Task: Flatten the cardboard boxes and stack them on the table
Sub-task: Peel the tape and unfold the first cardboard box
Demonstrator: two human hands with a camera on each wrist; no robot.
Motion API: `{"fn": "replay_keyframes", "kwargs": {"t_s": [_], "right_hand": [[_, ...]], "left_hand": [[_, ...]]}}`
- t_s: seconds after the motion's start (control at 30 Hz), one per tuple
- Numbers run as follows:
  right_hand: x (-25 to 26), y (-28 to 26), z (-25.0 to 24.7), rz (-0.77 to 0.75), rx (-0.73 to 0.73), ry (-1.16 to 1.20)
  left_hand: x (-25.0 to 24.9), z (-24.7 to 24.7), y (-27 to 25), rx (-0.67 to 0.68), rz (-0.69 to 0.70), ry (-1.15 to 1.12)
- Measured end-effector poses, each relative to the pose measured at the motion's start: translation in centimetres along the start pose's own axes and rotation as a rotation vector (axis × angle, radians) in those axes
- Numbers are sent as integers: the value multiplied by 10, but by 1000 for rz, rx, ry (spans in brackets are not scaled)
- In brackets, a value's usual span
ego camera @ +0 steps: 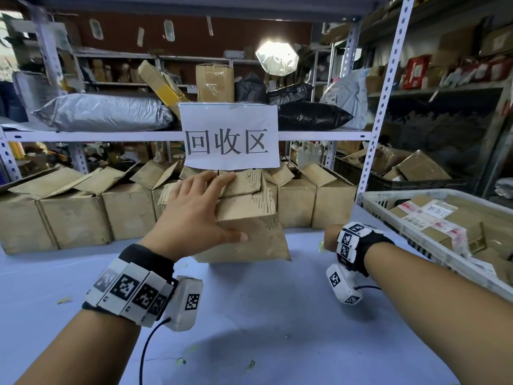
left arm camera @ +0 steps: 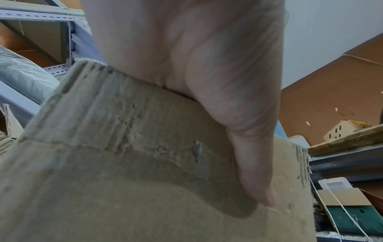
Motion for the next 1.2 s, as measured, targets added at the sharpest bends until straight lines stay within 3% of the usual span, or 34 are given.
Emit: {"fn": "replay_keyframes", "kwargs": {"t_s": [0.23, 0.3, 0.37, 0.47, 0.53, 0.6, 0.73, 0.87, 1.0, 1.1, 1.2], "right_hand": [[-5, -24, -24, -14, 20, -261], [-1, -31, -37, -48, -55, -248], [14, -44, -53, -118, -130, -32], [55, -72, -74, -302, -159, 716], [76, -97, -86, -336, -144, 1091], [91, -115, -91, -412, -116, 1195], [111, -139, -91, -502, -63, 1165], [109, -150, -94, -497, -2, 1184], [105, -155, -94, -429, 11, 1207], [105, -156, -93, -439, 7, 1188], [108, -160, -96, -503, -17, 1222]], "left_hand": [[-6, 1, 0, 15, 15, 26], [-7, 0, -1, 18, 14, 26], [-8, 1, 0, 22, 16, 31], [-10, 2, 2, 20, 13, 31], [-9, 2, 2, 5, 1, 25], [-7, 1, 2, -10, -29, 18], [-6, -1, 0, 26, -47, 20], [3, -11, -11, 20, -58, -142], [22, -17, -28, -176, -268, -261], [37, -10, -37, -275, -483, -599], [42, -7, -39, -284, -546, -908]]}}
Point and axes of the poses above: each hand's wrist, its own y-axis towards the middle knuckle, its own z-axis out of the palm, x = y × z, the point moved 4 cm from there along y, towards the middle knuckle, and after that the axes turned 2 degrees about -y, right-handed, at the moved point
